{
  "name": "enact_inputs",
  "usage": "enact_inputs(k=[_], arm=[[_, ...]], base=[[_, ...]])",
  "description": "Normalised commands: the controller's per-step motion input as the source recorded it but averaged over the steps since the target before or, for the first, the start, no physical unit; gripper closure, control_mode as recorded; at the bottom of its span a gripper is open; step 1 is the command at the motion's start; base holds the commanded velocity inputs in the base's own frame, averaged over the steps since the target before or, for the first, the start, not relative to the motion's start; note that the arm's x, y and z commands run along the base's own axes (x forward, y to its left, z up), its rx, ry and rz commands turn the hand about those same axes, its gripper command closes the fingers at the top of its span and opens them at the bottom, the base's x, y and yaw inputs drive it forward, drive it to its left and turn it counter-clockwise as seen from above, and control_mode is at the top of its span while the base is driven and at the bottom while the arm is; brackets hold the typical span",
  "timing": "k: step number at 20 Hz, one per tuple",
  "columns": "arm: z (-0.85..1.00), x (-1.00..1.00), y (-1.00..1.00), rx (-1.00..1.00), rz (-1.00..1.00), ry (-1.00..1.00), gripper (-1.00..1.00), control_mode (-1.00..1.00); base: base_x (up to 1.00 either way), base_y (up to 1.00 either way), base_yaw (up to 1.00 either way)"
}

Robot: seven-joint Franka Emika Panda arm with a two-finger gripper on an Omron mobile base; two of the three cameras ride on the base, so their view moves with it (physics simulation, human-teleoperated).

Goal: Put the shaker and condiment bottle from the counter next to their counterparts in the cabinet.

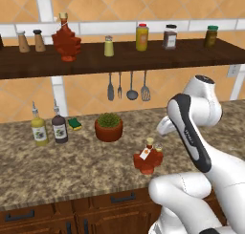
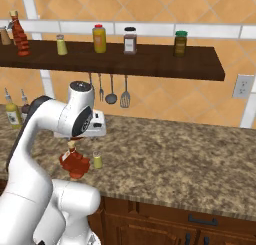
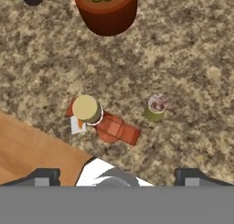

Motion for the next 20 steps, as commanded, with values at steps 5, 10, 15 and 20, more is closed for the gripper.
enact_inputs(k=[5,10,15,20], arm=[[0.00,0.65,0.07,0.11,0.23,-0.01,-1.00,-1.00],[-0.17,-0.07,0.61,0.03,0.11,0.00,-1.00,-1.00],[-0.86,-0.54,0.43,0.01,0.14,0.08,-1.00,-1.00],[-0.05,0.29,0.06,0.04,0.07,0.00,-1.00,-1.00]], base=[[0.00,0.00,0.00],[0.00,0.00,0.00],[0.00,0.00,0.00],[0.00,0.00,0.00]])
